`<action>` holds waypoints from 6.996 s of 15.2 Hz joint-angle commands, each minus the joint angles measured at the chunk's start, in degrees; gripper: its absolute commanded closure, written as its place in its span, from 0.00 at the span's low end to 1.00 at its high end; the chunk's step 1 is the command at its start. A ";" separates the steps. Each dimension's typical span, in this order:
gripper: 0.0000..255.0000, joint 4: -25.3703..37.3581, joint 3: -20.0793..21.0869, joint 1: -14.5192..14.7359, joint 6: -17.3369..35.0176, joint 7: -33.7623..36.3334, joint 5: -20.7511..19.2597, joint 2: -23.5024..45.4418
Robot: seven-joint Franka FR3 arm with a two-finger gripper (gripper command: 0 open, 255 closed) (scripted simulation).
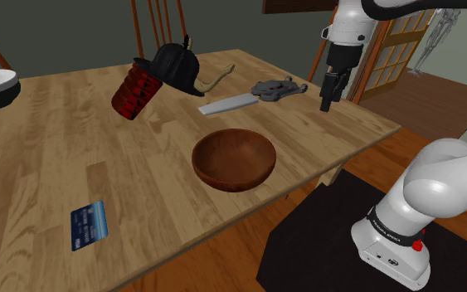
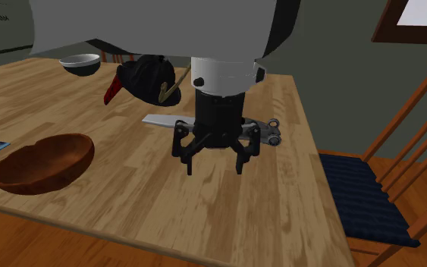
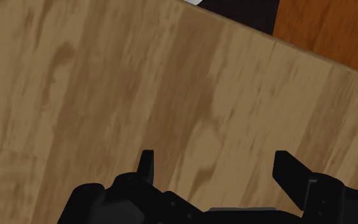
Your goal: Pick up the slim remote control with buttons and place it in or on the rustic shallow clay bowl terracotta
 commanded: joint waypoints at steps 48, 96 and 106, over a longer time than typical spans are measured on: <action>1.00 36.02 0.98 14.83 19.45 -55.89 -4.62 49.37; 1.00 42.92 9.86 23.74 -0.67 -38.44 -2.96 36.19; 1.00 40.08 17.20 29.17 -0.82 -25.82 -1.02 32.94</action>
